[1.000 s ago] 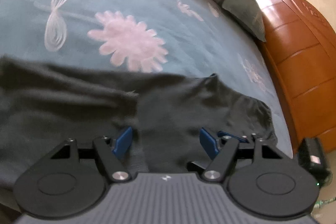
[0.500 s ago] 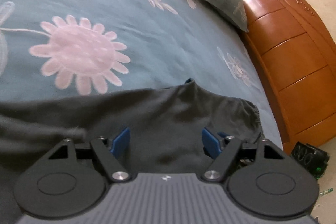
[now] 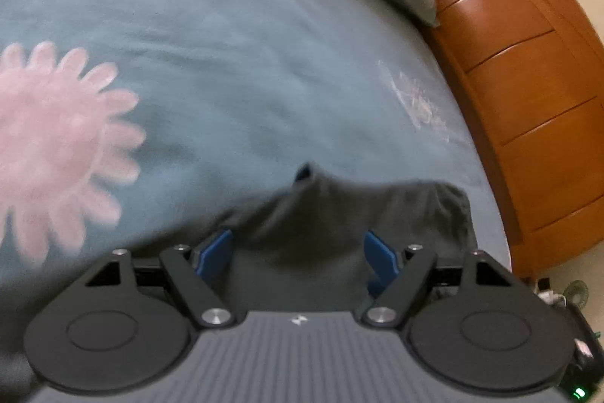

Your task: Fold clothes

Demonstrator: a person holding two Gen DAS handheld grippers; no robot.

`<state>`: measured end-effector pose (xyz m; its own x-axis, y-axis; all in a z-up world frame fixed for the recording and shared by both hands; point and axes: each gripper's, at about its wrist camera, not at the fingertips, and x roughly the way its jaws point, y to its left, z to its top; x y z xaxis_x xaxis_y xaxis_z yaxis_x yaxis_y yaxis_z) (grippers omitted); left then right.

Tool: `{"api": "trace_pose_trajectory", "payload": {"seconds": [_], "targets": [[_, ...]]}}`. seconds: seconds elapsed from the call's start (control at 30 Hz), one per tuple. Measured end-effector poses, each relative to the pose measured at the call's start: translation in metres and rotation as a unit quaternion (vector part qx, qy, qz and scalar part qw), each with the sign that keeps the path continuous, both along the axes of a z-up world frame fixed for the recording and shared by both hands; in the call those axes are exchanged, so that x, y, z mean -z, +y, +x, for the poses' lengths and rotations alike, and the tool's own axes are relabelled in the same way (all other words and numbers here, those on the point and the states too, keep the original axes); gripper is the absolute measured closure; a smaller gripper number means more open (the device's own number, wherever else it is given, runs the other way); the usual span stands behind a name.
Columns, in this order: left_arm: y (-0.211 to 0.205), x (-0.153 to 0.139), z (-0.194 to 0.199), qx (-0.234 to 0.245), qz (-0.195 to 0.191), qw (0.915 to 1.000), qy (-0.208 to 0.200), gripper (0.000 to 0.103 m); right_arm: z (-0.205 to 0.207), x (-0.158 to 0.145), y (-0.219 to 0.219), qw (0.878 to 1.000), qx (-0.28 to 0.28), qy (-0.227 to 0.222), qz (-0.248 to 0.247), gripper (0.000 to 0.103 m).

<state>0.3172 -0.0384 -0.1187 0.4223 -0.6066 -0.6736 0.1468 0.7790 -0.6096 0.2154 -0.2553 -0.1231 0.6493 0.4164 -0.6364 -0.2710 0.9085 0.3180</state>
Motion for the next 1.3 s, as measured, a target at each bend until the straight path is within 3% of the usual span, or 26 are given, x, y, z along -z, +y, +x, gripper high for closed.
{"api": "trace_pose_trajectory", "payload": {"seconds": [0.13, 0.3, 0.43, 0.53, 0.63, 0.87, 0.97, 1.07, 1.2, 1.3], "targets": [[0.000, -0.015, 0.008, -0.007, 0.002, 1.0000, -0.001, 0.026, 0.003, -0.001, -0.006, 1.000, 0.005, 0.008, 0.021, 0.000], [0.005, -0.024, -0.013, 0.031, -0.025, 0.9992, 0.005, 0.026, 0.005, -0.002, -0.005, 1.000, 0.004, 0.011, 0.020, 0.000], [-0.005, -0.008, -0.002, 0.027, 0.051, 0.9983, 0.003, 0.026, 0.005, -0.002, -0.004, 1.000, 0.003, 0.011, 0.015, 0.000], [0.005, -0.007, 0.012, -0.008, 0.032, 0.9994, 0.014, 0.027, 0.004, -0.002, -0.005, 1.000, 0.004, 0.013, 0.019, 0.000], [0.010, -0.030, 0.011, -0.007, 0.031, 0.9995, 0.007, 0.027, 0.004, -0.001, -0.005, 1.000, 0.002, 0.012, 0.018, 0.000], [0.040, -0.089, -0.047, 0.024, 0.046, 0.9986, -0.008, 0.016, 0.004, 0.000, -0.003, 1.000, 0.001, 0.007, 0.010, 0.000], [0.055, -0.098, -0.063, 0.012, 0.046, 0.9979, -0.043, 0.012, 0.004, 0.003, 0.001, 1.000, -0.002, 0.001, -0.003, 0.000], [0.063, -0.082, -0.066, -0.010, 0.061, 0.9964, -0.059, 0.010, 0.000, 0.006, 0.010, 0.999, -0.013, -0.011, -0.038, 0.000], [0.066, -0.040, -0.068, -0.016, 0.071, 0.9960, -0.053, 0.010, -0.014, 0.013, 0.037, 0.987, -0.043, -0.056, -0.144, 0.000], [0.066, -0.019, -0.073, 0.002, 0.069, 0.9954, -0.066, 0.010, -0.015, 0.015, 0.034, 0.988, -0.036, -0.064, -0.134, 0.000]]}}
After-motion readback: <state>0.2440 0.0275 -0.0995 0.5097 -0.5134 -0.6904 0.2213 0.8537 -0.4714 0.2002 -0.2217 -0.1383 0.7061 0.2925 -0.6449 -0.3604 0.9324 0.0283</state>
